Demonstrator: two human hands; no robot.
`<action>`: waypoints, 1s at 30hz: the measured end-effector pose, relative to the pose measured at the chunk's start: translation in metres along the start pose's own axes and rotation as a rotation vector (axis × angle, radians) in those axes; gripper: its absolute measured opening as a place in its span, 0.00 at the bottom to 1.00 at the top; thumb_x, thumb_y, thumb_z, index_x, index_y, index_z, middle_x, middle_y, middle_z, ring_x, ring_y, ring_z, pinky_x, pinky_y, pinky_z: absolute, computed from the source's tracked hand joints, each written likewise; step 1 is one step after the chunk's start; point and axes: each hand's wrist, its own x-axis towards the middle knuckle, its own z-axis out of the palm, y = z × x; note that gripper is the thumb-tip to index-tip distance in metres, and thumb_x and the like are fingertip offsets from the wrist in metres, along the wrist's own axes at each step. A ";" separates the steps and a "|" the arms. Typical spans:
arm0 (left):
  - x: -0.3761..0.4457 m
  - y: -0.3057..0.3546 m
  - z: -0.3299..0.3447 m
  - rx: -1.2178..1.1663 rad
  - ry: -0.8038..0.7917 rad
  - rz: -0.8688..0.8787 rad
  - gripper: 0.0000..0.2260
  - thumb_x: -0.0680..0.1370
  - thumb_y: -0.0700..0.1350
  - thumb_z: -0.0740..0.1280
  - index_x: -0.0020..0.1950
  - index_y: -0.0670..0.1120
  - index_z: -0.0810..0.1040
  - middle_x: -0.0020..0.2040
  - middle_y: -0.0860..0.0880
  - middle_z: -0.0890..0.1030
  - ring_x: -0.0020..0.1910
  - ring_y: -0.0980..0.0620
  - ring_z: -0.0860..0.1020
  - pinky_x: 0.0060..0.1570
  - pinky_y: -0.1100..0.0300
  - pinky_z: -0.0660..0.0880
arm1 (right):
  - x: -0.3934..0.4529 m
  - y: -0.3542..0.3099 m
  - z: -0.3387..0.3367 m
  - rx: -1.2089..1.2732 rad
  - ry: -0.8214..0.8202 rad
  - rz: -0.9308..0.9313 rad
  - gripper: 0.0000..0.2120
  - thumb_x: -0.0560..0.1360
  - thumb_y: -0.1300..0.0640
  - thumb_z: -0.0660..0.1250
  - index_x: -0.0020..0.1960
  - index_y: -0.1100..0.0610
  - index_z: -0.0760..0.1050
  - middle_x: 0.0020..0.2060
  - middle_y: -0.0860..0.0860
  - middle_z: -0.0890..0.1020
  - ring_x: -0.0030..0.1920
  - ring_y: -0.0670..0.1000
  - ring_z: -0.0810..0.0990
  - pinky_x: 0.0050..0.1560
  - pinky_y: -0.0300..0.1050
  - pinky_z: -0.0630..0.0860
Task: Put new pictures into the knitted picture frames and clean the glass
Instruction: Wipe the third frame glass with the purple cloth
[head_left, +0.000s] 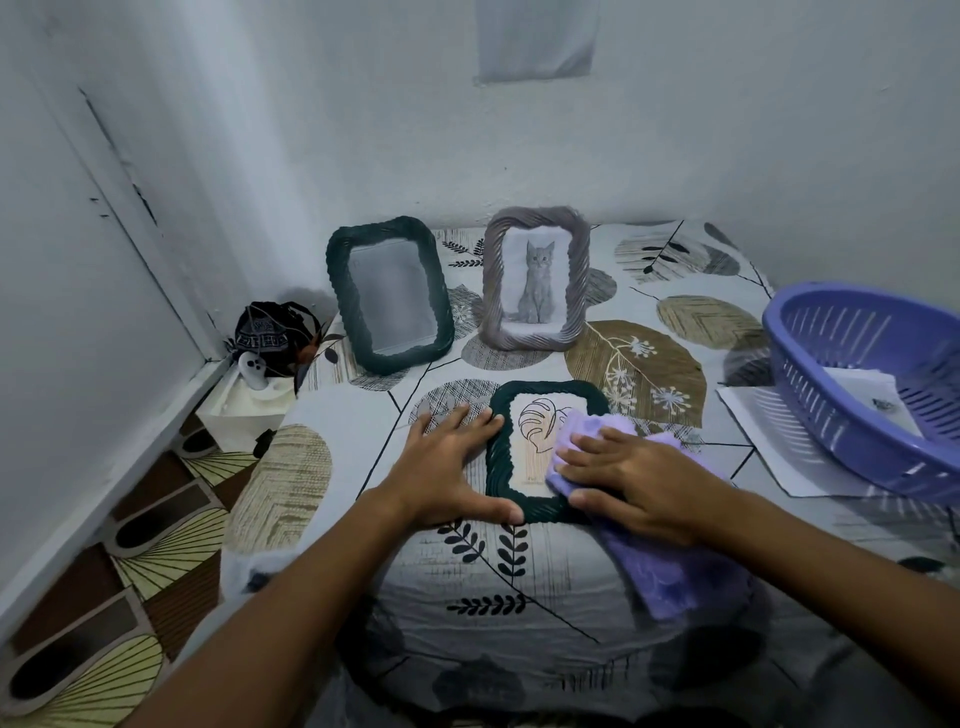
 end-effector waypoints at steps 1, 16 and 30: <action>0.000 0.000 0.000 -0.001 -0.002 0.002 0.55 0.56 0.78 0.60 0.77 0.56 0.52 0.78 0.54 0.52 0.72 0.63 0.41 0.74 0.49 0.34 | 0.002 0.003 -0.002 -0.032 -0.023 0.035 0.36 0.79 0.35 0.38 0.68 0.56 0.73 0.66 0.53 0.75 0.69 0.53 0.71 0.70 0.49 0.58; -0.002 0.005 -0.004 0.023 -0.009 -0.018 0.55 0.55 0.79 0.59 0.78 0.56 0.52 0.77 0.56 0.51 0.72 0.63 0.42 0.73 0.51 0.34 | 0.022 0.010 0.002 0.114 -0.084 0.276 0.49 0.67 0.23 0.30 0.77 0.51 0.55 0.76 0.50 0.57 0.76 0.49 0.53 0.75 0.48 0.50; -0.002 0.004 -0.002 0.015 0.032 -0.011 0.56 0.53 0.79 0.60 0.77 0.55 0.55 0.78 0.54 0.54 0.75 0.60 0.45 0.74 0.50 0.36 | -0.014 -0.031 0.000 0.079 -0.071 0.199 0.43 0.72 0.27 0.34 0.75 0.50 0.61 0.74 0.50 0.64 0.74 0.49 0.61 0.74 0.43 0.47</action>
